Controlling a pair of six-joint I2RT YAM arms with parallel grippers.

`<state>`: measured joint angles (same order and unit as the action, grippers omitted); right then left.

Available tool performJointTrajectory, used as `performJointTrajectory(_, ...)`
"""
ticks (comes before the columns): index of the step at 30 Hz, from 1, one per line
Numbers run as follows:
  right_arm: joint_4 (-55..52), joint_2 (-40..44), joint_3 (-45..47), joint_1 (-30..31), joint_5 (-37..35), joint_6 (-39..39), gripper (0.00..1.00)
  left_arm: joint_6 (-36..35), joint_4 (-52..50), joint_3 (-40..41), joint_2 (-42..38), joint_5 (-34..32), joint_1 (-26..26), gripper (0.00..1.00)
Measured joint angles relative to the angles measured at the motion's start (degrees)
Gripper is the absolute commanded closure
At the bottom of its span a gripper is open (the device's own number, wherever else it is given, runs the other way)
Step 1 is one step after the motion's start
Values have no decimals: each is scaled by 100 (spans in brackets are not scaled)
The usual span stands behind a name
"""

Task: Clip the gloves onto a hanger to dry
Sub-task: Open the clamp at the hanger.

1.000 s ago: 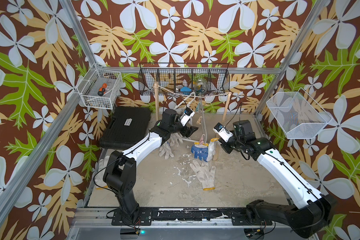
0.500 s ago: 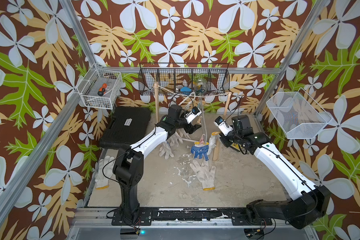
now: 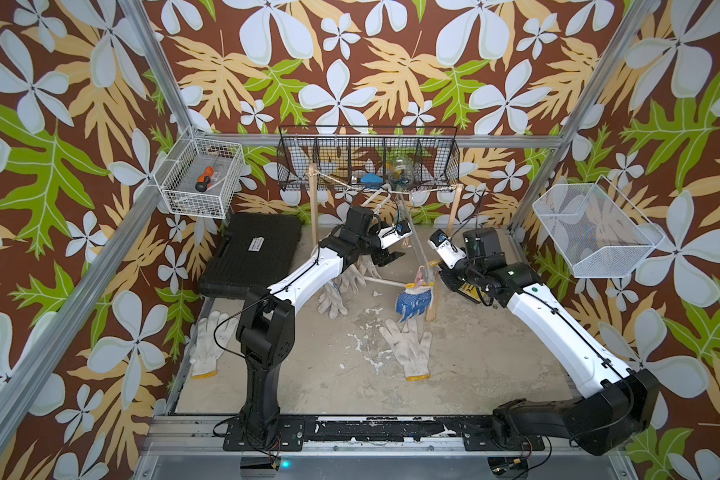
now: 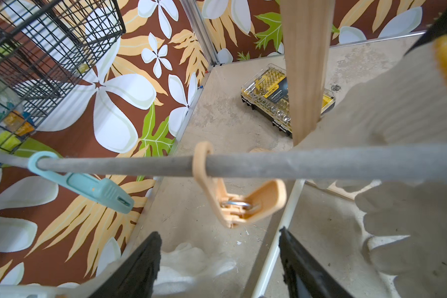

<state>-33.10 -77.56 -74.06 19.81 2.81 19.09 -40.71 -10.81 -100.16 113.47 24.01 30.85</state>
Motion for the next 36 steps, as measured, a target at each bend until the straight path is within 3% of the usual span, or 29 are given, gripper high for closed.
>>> performJointTrajectory(6, 7, 20, 118, -2, 44, -85, 100, 79, 68, -17, -33, 229, 7, 29)
performJointTrajectory(16, 9, 168, 240, -4, 173, -111, 100, 573, 981, 1021, -363, 922, -15, 29)
performJointTrajectory(22, 4, 302, 260, -20, 181, -109, 100, 785, 1434, 1121, -361, 1036, -197, 28)
performJointTrajectory(33, -15, 319, 205, -63, 321, -107, 100, 1038, 1757, 979, -170, 1810, -254, 30)
performJointTrajectory(36, -22, 291, 170, -63, 345, -107, 100, 1038, 1759, 911, -133, 1867, -278, 33)
